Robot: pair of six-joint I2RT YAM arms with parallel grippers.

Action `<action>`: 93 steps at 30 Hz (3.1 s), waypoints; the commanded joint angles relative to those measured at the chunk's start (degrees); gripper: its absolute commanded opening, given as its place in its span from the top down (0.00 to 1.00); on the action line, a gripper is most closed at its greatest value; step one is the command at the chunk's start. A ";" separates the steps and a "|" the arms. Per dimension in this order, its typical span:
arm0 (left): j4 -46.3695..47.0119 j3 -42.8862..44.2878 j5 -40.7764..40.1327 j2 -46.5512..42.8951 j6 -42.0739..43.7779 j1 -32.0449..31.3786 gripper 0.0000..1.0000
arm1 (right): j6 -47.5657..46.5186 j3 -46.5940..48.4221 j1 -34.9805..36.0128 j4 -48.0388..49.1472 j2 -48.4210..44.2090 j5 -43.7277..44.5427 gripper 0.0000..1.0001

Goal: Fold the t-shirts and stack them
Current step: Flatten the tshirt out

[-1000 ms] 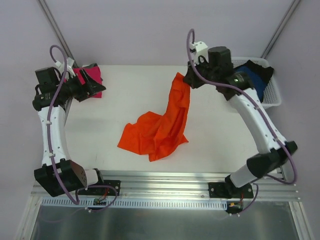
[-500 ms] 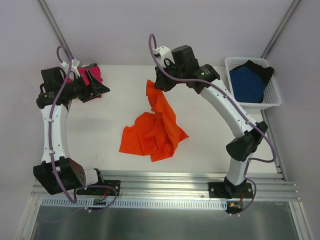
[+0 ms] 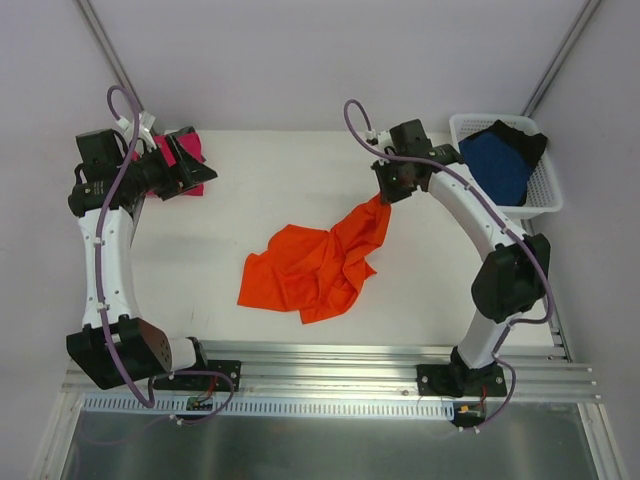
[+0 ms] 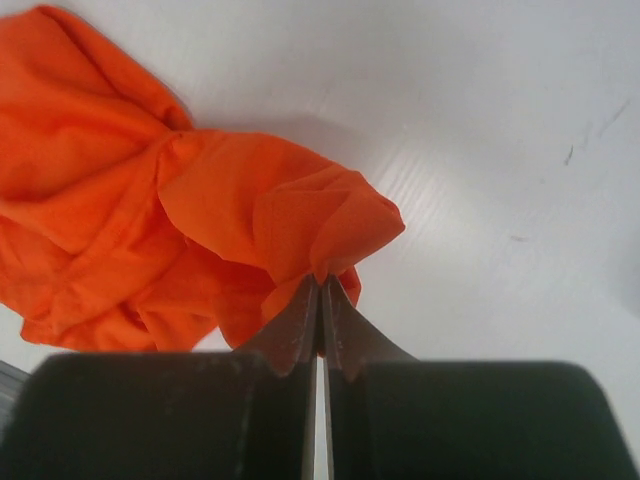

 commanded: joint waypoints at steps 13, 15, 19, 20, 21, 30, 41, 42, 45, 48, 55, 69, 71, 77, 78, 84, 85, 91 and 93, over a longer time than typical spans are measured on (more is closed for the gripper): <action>1.62 1.63 0.37 0.56 -0.17 0.50 0.25 | -3.15 -14.03 -3.15 -2.25 -15.55 9.86 0.99; 1.71 1.71 0.46 0.64 -0.34 0.50 0.25 | -3.24 -14.82 -3.77 -2.86 -16.69 10.13 0.99; 1.97 1.63 0.55 0.73 -0.43 0.50 0.25 | -1.75 -15.45 -5.00 -2.60 -18.54 9.25 0.99; 1.97 1.63 0.63 0.82 -0.52 0.50 0.25 | -1.22 -14.92 -5.09 -2.42 -18.80 8.29 0.99; 2.06 1.54 0.81 0.82 -0.52 0.50 0.25 | -0.69 -14.22 -5.18 -2.25 -19.06 7.50 0.99; 2.15 1.54 0.46 0.21 -0.78 0.50 0.25 | 7.12 5.27 -5.00 -0.67 -15.64 -6.12 0.99; 2.06 -0.04 0.90 -1.90 -1.31 0.41 0.26 | 8.36 23.39 -5.88 0.47 8.51 -5.43 0.99; 2.15 -0.57 0.90 -2.34 -1.31 0.50 0.27 | 9.06 24.88 -5.88 0.83 10.88 -5.78 0.99; 2.06 -0.83 0.99 -2.69 -1.40 0.50 0.27 | 10.65 25.43 -5.88 1.18 11.00 -6.83 0.99; 2.15 -0.75 0.64 -2.78 -0.96 0.50 0.27 | 12.67 23.06 -5.97 1.79 7.23 -10.60 0.99; 2.24 -0.66 -0.59 -2.34 -0.78 0.41 0.26 | 16.46 19.19 -2.20 2.85 2.20 -16.68 0.99; 2.24 -0.40 0.37 -2.70 -1.40 0.41 0.26 | 7.04 -0.40 -9.81 -1.80 -1.92 -0.68 0.97; 2.33 0.13 0.28 -1.74 -1.40 0.41 0.26 | 8.01 -4.09 -11.85 -2.16 -2.80 -0.86 0.94; 2.68 0.83 0.64 0.29 -1.84 0.50 0.25 | 9.86 -4.03 -15.37 -1.72 -3.07 -1.56 0.48; 2.68 0.84 0.72 0.29 -1.84 0.50 0.26 | 9.86 -2.80 -15.46 -1.63 -2.90 -1.74 0.47; 2.68 0.57 0.55 0.56 -2.10 0.50 0.26 | 11.88 4.06 -15.29 -1.72 1.32 -5.59 0.51; 2.68 0.57 0.29 0.47 -2.10 0.50 0.26 | 11.97 4.16 -15.20 -1.98 1.76 -5.87 0.51; 2.68 -0.13 0.11 0.29 -1.75 0.50 0.26 | 10.66 4.51 -14.76 -2.07 6.76 -4.82 0.52; 2.68 -0.39 0.28 0.29 -1.57 0.50 0.26 | 10.30 5.47 -15.11 -2.16 9.48 -3.77 0.53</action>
